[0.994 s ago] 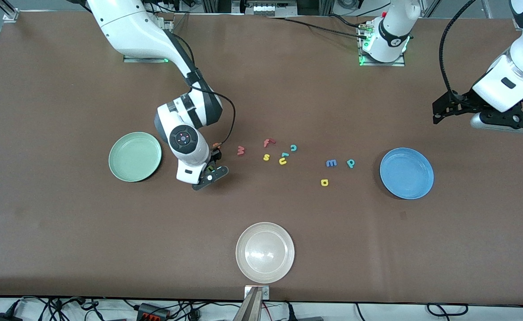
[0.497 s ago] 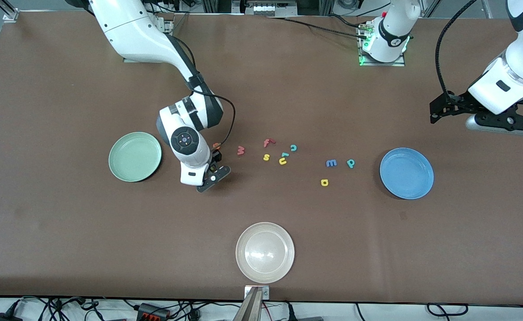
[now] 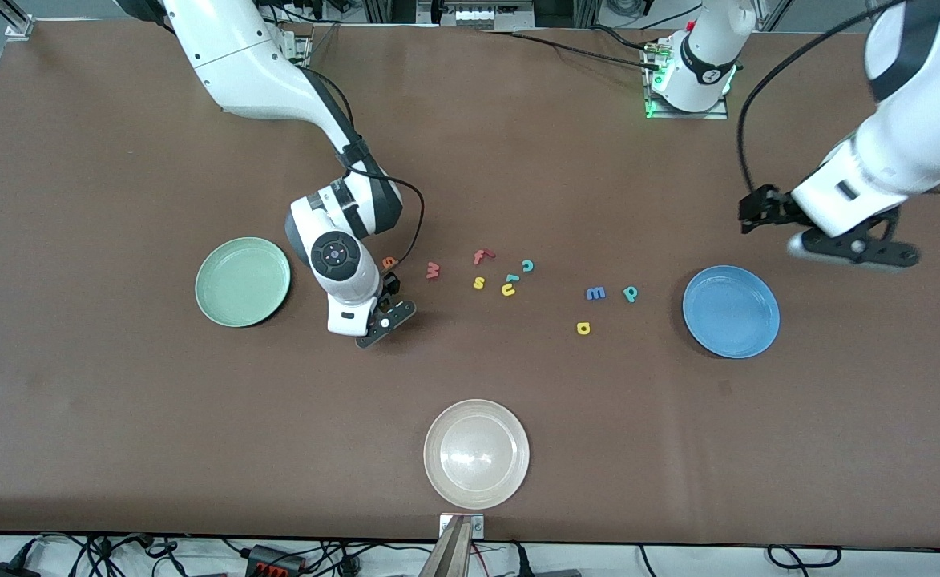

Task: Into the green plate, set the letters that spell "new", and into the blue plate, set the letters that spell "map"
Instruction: 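Grasp the green u with the right gripper while the left gripper reaches out, then carry the green u over the green plate while the left gripper reaches letters, then release the green u while the left gripper grasps the blue E, then place the blue E on the blue plate while the right gripper reaches, then grasp the orange e with the right gripper while the left grasps the d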

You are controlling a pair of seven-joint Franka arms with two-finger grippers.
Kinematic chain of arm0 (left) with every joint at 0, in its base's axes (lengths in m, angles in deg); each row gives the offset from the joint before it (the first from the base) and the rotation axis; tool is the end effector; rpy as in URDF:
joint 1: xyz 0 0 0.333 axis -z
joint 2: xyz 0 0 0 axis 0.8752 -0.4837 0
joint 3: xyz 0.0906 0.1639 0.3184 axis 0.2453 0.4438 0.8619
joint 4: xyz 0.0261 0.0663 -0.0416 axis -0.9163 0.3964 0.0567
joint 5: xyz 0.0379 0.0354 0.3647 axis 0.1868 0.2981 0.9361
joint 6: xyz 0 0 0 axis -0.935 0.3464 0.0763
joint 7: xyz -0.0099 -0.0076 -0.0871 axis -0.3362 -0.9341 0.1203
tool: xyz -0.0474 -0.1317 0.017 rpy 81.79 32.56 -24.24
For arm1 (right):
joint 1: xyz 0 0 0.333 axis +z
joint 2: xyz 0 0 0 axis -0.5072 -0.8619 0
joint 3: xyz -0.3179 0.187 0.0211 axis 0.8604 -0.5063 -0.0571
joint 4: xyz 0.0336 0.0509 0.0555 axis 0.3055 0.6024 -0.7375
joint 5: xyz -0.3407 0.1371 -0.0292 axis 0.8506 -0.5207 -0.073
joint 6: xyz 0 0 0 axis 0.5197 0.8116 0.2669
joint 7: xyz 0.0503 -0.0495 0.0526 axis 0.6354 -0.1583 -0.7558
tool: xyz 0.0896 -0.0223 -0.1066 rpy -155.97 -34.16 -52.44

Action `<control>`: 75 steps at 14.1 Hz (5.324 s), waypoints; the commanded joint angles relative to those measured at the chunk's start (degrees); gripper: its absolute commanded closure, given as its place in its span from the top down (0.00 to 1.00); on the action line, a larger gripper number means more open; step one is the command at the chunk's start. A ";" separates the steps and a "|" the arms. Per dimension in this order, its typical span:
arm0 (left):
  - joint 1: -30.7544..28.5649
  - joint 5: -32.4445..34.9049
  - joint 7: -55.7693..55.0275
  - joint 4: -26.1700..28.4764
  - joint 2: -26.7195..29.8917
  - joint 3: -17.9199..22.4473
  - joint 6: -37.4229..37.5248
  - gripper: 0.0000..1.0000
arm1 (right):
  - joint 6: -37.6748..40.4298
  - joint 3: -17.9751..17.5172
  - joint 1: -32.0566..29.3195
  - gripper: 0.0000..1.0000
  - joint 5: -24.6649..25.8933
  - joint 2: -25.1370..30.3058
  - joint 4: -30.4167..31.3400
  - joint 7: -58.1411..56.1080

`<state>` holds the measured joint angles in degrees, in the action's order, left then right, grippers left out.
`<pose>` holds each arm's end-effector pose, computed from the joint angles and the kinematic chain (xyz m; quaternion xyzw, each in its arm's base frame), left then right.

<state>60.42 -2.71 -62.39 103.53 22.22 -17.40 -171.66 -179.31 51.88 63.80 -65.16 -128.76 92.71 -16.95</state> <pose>0.5648 -0.0948 0.5447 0.9947 -0.0834 -0.0599 0.0032 0.6033 0.3449 0.2048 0.9428 0.3314 -0.0320 0.0184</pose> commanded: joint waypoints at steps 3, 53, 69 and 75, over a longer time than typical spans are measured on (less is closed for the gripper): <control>3.54 0.59 -0.42 -5.33 -14.84 -1.06 -4.15 1.00 | 0.25 0.13 0.86 0.60 0.46 -0.24 -0.02 -0.95; 0.42 12.81 22.99 16.20 -15.03 -0.36 -23.16 0.09 | 0.26 2.50 1.73 0.78 -9.38 15.59 18.88 16.44; -6.38 12.02 1.29 16.29 -17.69 -6.05 -24.41 1.00 | -6.69 2.59 8.68 0.62 -9.21 8.64 15.54 24.89; -6.38 12.02 -23.34 20.40 -18.03 -15.04 -28.49 1.00 | -6.52 2.59 8.69 0.59 -9.21 7.76 16.07 25.24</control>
<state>55.08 9.31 -81.11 120.42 3.72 -31.46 -196.33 -185.76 53.98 71.85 -73.49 -120.17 109.15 7.54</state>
